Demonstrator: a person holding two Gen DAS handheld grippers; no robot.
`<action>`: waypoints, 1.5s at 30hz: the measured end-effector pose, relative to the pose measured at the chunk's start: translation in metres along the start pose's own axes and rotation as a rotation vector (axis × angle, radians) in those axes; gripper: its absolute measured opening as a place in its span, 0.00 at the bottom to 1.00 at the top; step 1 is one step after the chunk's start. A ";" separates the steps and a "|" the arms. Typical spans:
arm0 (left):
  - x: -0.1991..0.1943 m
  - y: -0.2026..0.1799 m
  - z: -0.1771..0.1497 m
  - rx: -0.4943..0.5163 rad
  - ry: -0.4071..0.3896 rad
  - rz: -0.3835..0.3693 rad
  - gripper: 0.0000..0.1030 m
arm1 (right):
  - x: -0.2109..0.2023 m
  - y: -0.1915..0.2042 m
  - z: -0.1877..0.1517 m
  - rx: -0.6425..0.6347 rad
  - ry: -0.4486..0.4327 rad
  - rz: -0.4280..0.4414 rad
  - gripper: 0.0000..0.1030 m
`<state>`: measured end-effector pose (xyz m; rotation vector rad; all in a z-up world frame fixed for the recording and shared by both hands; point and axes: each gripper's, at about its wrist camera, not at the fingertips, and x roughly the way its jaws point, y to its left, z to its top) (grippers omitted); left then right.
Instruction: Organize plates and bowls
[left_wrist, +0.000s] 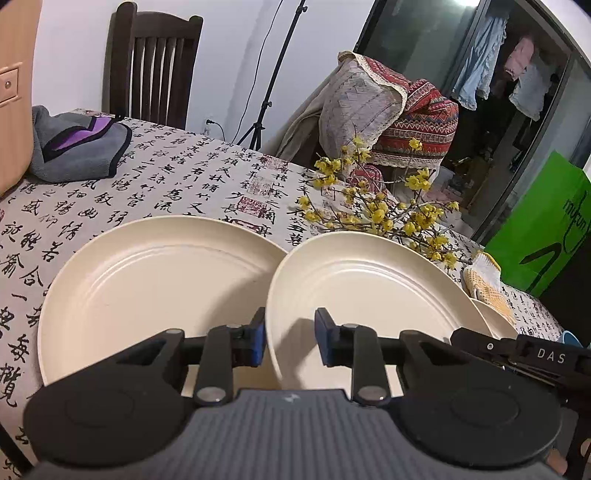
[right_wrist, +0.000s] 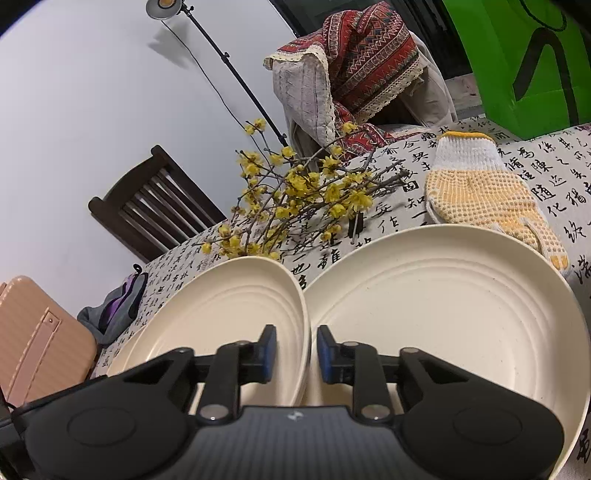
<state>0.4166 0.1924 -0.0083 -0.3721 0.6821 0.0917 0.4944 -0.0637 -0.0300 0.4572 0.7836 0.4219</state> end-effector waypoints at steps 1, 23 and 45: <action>0.000 -0.001 0.000 0.003 -0.002 0.008 0.27 | 0.000 0.001 0.000 0.000 0.000 -0.002 0.14; -0.005 -0.005 -0.002 0.031 -0.044 0.044 0.21 | -0.003 0.004 -0.002 -0.027 -0.017 -0.017 0.12; -0.021 -0.014 -0.001 0.077 -0.129 0.076 0.21 | -0.011 0.012 -0.001 -0.069 -0.059 -0.005 0.11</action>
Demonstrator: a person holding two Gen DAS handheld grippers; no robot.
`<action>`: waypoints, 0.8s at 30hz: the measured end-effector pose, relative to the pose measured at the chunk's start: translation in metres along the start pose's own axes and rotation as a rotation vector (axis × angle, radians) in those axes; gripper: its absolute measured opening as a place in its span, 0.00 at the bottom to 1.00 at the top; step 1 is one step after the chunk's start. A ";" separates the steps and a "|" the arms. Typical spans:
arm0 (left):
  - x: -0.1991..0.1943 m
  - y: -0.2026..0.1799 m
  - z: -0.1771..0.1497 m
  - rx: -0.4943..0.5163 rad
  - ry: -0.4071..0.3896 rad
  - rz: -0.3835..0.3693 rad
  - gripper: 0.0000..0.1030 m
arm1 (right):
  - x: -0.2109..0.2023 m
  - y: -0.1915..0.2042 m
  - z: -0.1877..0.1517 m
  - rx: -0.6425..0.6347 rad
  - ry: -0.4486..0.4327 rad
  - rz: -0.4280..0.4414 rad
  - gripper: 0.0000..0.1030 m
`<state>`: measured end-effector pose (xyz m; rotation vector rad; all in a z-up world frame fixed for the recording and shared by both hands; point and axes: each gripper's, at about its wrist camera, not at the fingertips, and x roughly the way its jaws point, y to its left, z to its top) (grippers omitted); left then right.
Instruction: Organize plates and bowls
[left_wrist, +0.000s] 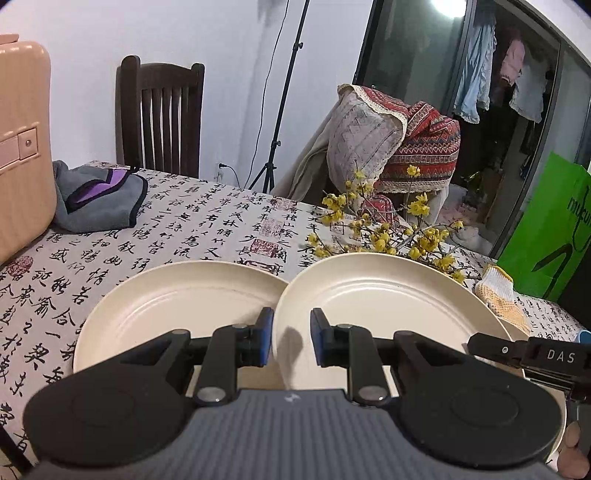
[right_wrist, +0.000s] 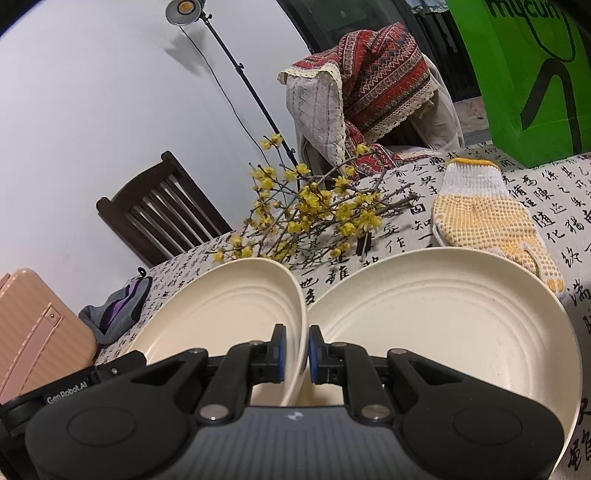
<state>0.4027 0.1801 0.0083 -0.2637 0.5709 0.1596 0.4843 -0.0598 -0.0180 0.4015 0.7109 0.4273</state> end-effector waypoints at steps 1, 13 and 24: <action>0.000 0.000 0.000 -0.002 0.000 -0.002 0.21 | 0.000 0.000 0.000 -0.002 -0.003 0.000 0.11; -0.008 -0.004 0.001 0.011 -0.024 0.011 0.21 | -0.006 0.003 0.002 -0.009 -0.025 0.010 0.11; -0.019 -0.009 0.006 0.026 -0.034 0.007 0.21 | -0.020 0.007 0.003 -0.008 -0.033 0.004 0.11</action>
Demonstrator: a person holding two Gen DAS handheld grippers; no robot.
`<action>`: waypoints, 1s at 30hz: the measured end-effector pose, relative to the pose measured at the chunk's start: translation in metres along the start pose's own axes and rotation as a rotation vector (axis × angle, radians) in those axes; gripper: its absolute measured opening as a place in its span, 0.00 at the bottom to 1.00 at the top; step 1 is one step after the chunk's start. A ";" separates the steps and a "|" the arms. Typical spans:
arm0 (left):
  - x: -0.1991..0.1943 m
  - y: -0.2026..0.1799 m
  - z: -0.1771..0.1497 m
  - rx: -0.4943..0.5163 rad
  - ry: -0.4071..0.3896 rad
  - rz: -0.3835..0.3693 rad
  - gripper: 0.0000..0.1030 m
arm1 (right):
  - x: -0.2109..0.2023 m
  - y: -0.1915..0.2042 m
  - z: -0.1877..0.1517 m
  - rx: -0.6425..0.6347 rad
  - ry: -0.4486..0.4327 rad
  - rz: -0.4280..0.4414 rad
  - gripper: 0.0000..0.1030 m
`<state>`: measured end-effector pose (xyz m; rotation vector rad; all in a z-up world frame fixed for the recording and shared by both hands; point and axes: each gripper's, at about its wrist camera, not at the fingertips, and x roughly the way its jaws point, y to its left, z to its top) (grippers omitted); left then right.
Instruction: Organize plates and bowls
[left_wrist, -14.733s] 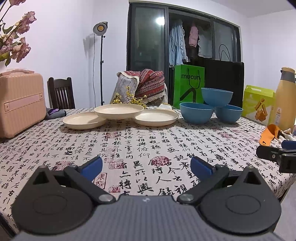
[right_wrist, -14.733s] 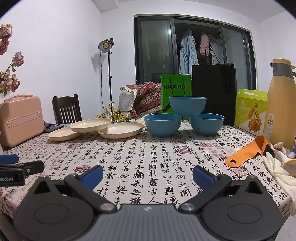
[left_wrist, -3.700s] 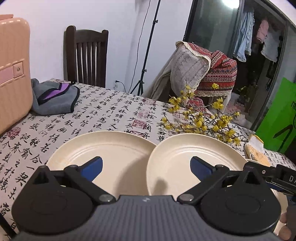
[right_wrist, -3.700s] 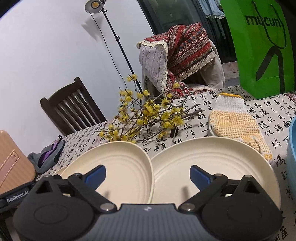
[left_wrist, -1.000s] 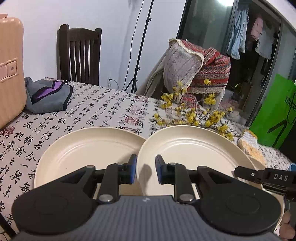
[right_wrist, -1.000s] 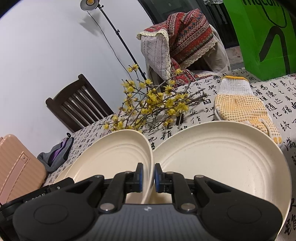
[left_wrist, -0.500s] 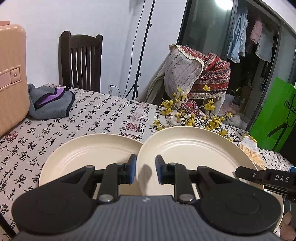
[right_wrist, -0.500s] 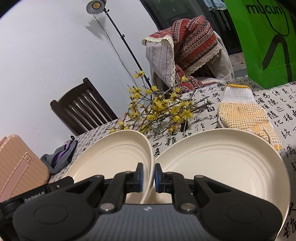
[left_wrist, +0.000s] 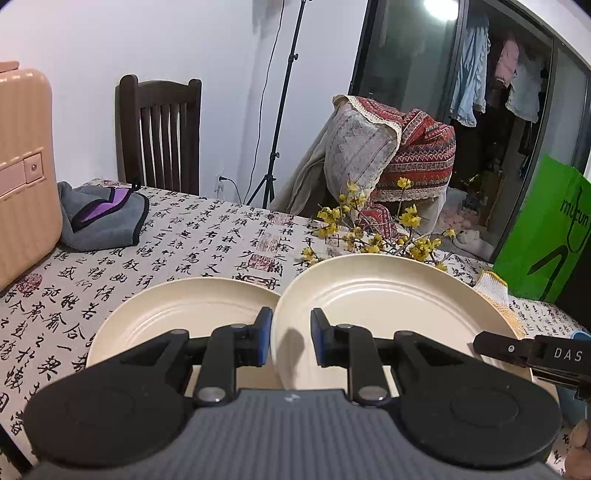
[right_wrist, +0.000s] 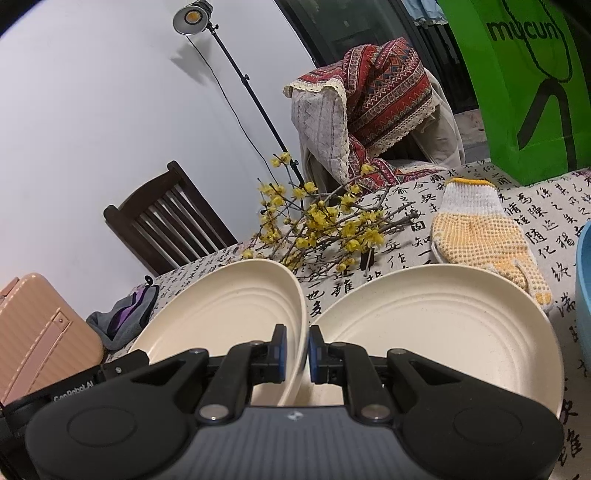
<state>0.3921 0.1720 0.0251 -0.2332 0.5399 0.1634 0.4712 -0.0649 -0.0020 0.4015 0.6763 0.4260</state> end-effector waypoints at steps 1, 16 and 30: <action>-0.002 0.001 0.001 -0.008 -0.002 -0.004 0.21 | 0.000 0.000 0.000 -0.001 -0.001 0.000 0.11; -0.031 -0.001 0.004 -0.043 -0.030 0.001 0.21 | -0.030 0.010 -0.001 -0.019 -0.017 0.026 0.11; -0.063 -0.008 -0.002 -0.026 -0.044 0.003 0.21 | -0.063 0.016 -0.009 -0.010 -0.045 0.027 0.11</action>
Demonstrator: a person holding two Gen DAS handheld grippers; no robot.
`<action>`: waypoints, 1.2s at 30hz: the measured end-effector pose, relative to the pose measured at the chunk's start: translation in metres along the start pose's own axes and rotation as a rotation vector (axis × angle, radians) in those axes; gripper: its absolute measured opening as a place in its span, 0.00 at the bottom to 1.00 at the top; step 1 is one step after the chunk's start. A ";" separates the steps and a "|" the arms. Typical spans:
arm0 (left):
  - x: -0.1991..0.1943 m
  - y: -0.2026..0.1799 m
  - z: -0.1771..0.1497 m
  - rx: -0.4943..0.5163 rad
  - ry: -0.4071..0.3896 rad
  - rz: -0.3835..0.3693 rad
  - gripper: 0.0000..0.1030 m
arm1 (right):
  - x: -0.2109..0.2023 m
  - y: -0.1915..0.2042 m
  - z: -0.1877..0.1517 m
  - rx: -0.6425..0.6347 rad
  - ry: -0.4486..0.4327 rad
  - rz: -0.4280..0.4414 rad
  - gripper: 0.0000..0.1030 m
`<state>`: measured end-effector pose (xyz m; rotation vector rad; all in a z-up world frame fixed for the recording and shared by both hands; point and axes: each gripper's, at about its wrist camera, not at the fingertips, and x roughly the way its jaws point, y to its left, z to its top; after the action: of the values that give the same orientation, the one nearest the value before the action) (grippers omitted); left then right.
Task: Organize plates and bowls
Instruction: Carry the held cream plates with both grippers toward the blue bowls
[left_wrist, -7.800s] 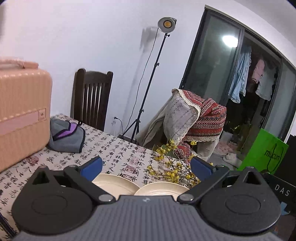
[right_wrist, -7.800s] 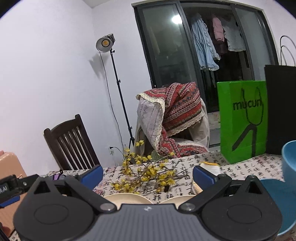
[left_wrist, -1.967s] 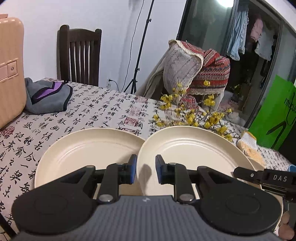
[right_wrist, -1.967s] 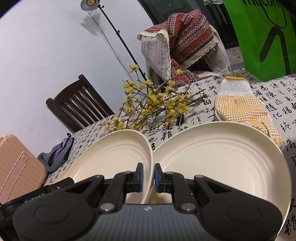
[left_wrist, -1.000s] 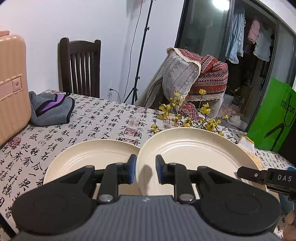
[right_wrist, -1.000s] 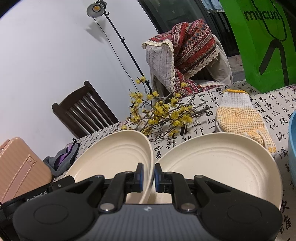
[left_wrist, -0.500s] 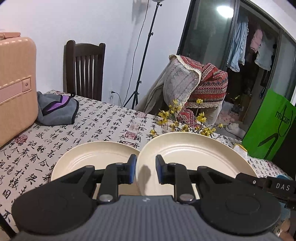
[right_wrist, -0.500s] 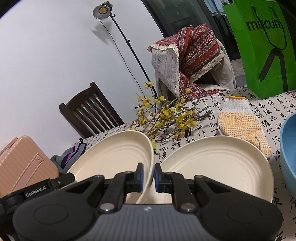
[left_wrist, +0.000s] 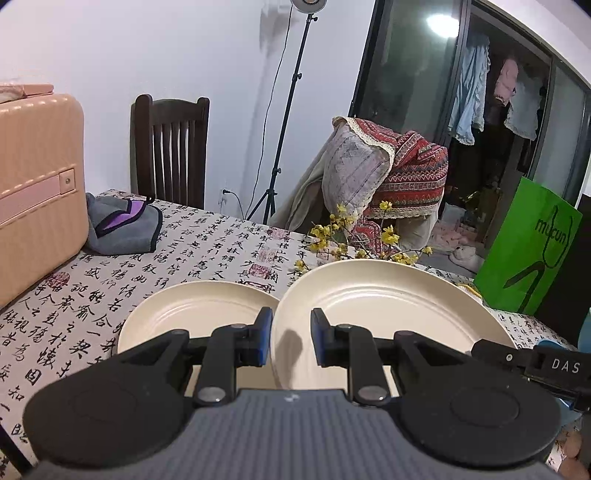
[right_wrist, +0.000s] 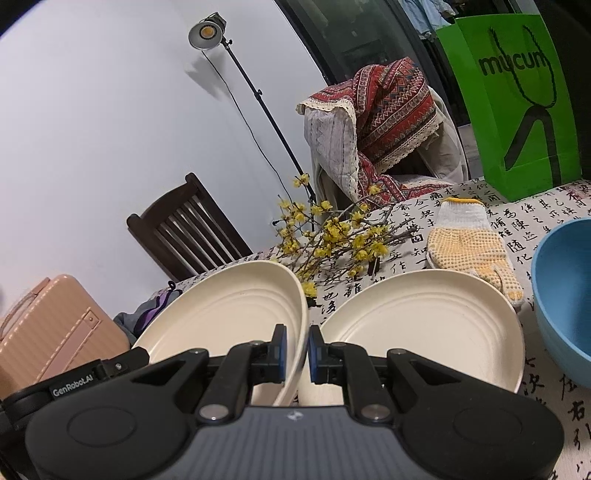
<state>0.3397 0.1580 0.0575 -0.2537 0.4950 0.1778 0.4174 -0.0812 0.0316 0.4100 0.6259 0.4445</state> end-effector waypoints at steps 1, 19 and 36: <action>-0.002 -0.001 -0.001 0.000 0.003 0.000 0.21 | -0.003 0.001 -0.001 -0.001 -0.003 -0.001 0.11; -0.049 -0.004 -0.013 0.002 -0.003 -0.004 0.21 | -0.047 0.009 -0.017 -0.012 -0.025 0.013 0.11; -0.093 -0.006 -0.024 -0.003 -0.038 -0.025 0.21 | -0.090 0.017 -0.031 -0.026 -0.060 0.024 0.11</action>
<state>0.2497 0.1354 0.0834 -0.2589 0.4543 0.1591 0.3278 -0.1060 0.0595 0.4054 0.5569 0.4611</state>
